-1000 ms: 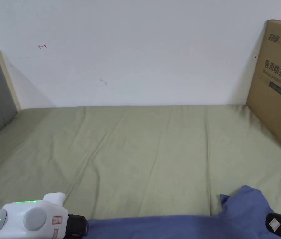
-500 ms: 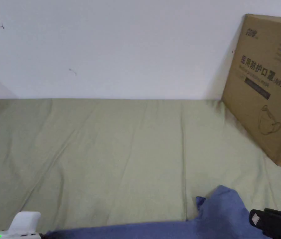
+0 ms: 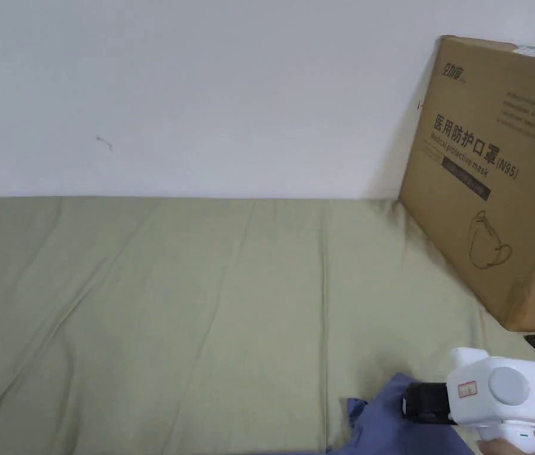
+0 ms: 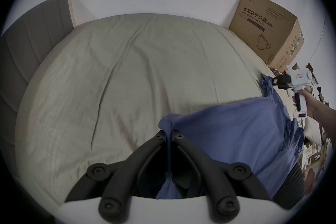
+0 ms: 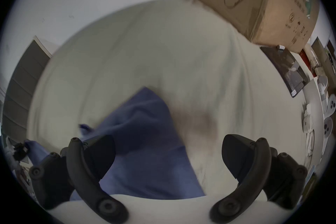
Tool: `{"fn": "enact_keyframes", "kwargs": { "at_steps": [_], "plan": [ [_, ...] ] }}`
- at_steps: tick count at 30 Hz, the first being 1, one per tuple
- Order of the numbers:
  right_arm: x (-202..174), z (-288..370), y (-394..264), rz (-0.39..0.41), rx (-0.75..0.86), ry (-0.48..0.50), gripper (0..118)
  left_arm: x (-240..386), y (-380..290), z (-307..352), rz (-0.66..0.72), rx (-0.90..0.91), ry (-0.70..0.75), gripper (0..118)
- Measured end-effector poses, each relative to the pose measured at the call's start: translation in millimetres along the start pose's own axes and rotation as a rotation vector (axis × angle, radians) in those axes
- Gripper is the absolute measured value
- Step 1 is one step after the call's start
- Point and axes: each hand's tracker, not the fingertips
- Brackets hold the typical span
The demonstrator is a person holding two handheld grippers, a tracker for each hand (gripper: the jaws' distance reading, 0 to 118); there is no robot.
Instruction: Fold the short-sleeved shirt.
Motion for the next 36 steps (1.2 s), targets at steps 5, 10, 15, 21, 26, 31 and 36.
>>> {"fn": "enact_keyframes", "kwargs": {
  "at_steps": [5, 10, 15, 21, 26, 31, 36],
  "plan": [
    [-30, 17, 3, 0.13, 0.005, -0.052, 85, 4, 2, -6, 0.011, -0.019, 0.016, 3],
    [-42, 49, -11, 0.158, 0.065, 0.082, 5, 2, 0, -11, 0.033, -0.042, 0.012, 3],
    [-49, 92, -19, 0.164, 0.216, 0.064, 5, -7, 2, -5, 0.115, 0.008, 0.012, 3],
    [-37, 146, 11, 0.058, 0.355, 0.105, 5, -9, 27, 16, 0.092, 0.122, 0.02, 3],
    [-47, 199, 0, 0.06, 0.453, 0.109, 5, -8, 44, 44, 0.078, 0.189, 0.013, 3],
    [-35, 230, -56, 0.043, 0.437, 0.135, 5, -12, 29, 66, 0.056, 0.13, -0.029, 3],
    [-5, 251, -146, -0.024, 0.31, 0.177, 5, -23, -26, 91, 0.018, 0.048, -0.076, 3]
  ]
}}
